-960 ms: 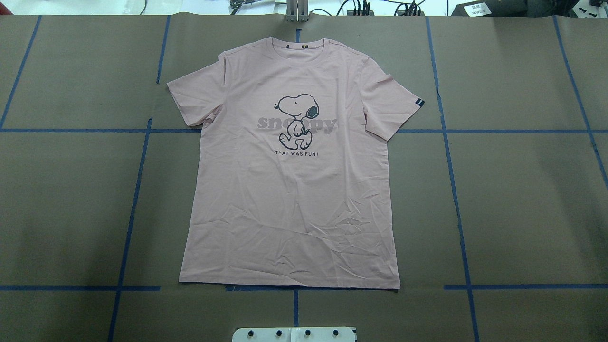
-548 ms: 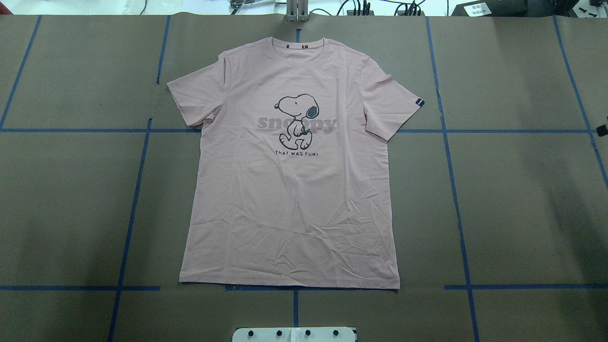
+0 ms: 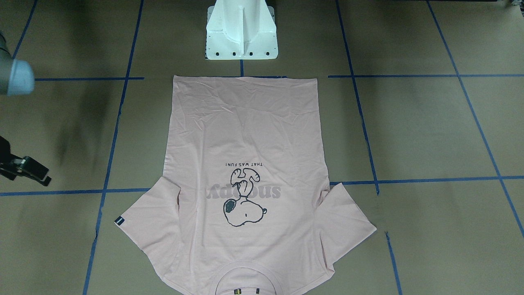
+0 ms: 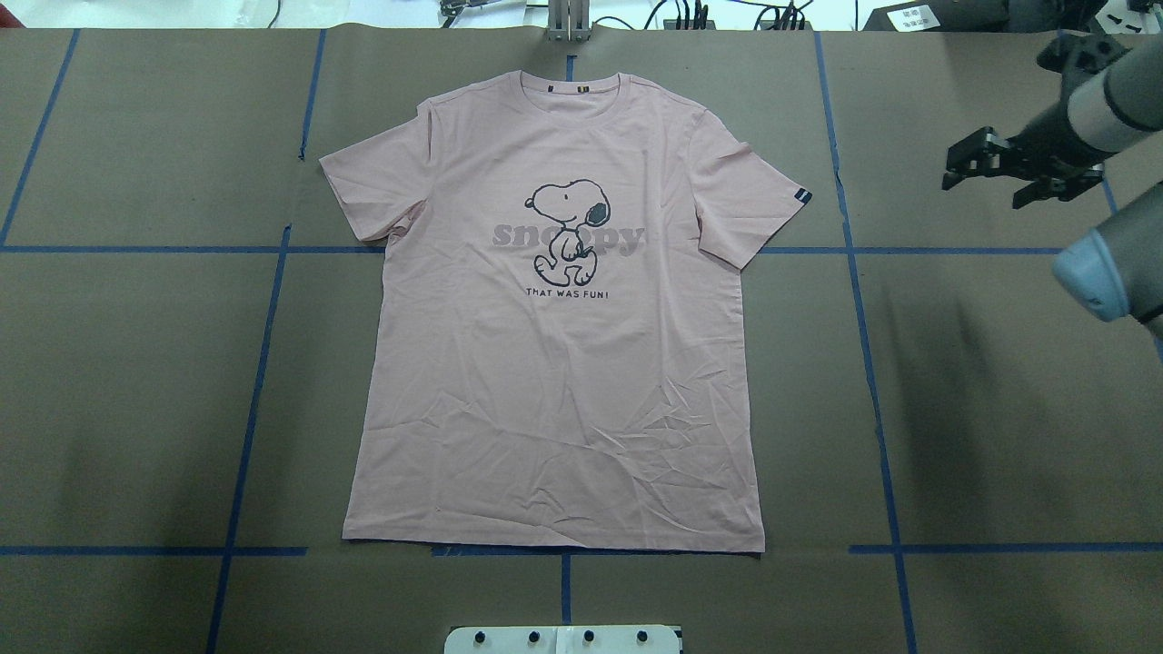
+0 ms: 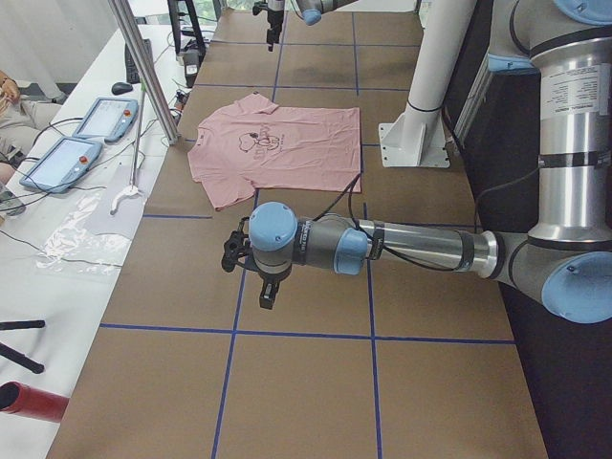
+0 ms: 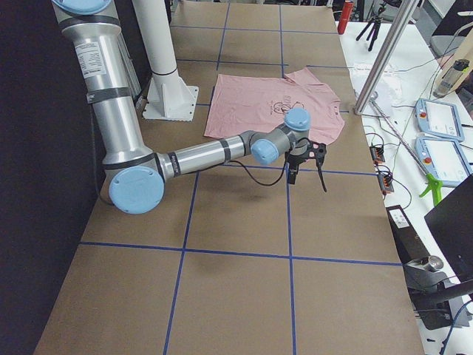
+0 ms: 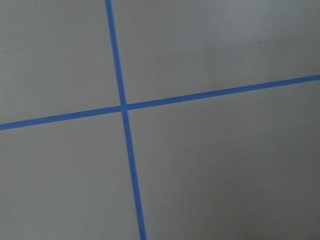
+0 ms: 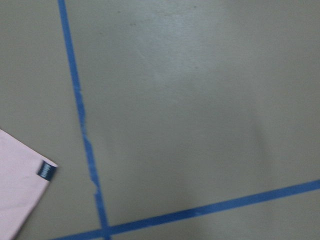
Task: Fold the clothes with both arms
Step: 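Move the right gripper over the pink shirt to the shoulder beside the collar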
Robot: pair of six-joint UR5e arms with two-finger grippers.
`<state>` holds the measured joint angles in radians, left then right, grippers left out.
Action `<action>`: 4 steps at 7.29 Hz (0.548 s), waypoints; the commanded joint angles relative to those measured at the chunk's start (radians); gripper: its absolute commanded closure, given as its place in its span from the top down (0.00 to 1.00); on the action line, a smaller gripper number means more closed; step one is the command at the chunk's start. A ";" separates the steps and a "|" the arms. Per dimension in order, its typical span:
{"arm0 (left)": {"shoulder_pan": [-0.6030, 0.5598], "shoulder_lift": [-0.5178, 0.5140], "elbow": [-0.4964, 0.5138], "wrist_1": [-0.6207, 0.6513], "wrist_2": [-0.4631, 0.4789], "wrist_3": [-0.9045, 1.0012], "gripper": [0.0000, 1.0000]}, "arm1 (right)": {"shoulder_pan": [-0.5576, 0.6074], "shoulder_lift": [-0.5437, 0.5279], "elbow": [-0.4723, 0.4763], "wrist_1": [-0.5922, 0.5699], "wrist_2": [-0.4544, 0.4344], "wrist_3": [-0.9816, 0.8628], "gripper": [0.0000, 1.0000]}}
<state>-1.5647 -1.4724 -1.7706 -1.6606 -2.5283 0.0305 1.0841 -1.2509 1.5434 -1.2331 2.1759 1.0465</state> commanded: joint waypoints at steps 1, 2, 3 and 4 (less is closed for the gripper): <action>0.000 -0.002 0.005 -0.018 -0.015 -0.003 1.00 | -0.108 0.183 -0.130 0.009 -0.118 0.223 0.95; 0.002 -0.003 0.002 -0.019 -0.015 -0.003 1.00 | -0.113 0.192 -0.204 0.135 -0.123 0.290 0.92; 0.002 -0.005 -0.003 -0.019 -0.015 -0.003 1.00 | -0.137 0.206 -0.292 0.255 -0.130 0.359 0.88; 0.002 -0.005 -0.007 -0.019 -0.017 -0.003 1.00 | -0.142 0.209 -0.307 0.264 -0.146 0.365 0.85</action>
<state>-1.5634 -1.4764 -1.7729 -1.6792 -2.5436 0.0277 0.9561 -1.0531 1.2871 -1.0290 2.0481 1.3732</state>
